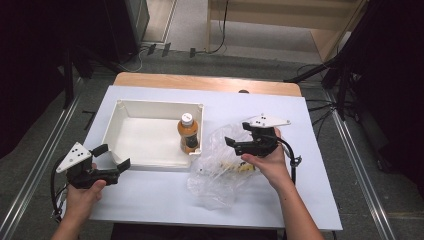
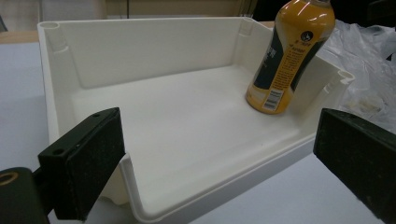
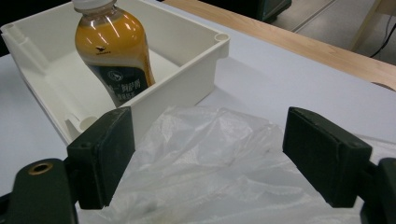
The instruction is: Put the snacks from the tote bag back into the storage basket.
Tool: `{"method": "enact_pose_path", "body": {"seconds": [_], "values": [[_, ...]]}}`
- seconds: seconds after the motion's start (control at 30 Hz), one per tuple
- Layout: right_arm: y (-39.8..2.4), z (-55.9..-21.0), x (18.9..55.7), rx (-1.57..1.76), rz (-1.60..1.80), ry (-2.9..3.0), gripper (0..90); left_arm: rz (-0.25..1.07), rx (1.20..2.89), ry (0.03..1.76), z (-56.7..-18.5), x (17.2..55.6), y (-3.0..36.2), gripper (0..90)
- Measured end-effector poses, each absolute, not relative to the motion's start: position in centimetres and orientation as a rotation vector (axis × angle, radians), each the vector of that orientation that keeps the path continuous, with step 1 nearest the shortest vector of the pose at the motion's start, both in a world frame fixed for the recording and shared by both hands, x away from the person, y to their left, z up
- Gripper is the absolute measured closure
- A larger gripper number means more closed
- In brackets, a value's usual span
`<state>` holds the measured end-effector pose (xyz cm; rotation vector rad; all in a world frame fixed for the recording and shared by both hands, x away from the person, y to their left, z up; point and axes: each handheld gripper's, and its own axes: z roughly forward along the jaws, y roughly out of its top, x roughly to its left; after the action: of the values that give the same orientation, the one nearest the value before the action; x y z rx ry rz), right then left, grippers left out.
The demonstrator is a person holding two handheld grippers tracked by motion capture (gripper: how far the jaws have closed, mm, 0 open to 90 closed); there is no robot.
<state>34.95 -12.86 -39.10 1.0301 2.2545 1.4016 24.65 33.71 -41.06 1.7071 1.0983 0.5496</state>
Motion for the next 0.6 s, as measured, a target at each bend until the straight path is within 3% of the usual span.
{"method": "enact_pose_path", "body": {"seconds": [0.6], "values": [[-16.6,-39.7,33.3,1.072,1.369,2.206,17.7,0.551,1.705,1.098,-41.0,24.7,33.7,1.8]]}}
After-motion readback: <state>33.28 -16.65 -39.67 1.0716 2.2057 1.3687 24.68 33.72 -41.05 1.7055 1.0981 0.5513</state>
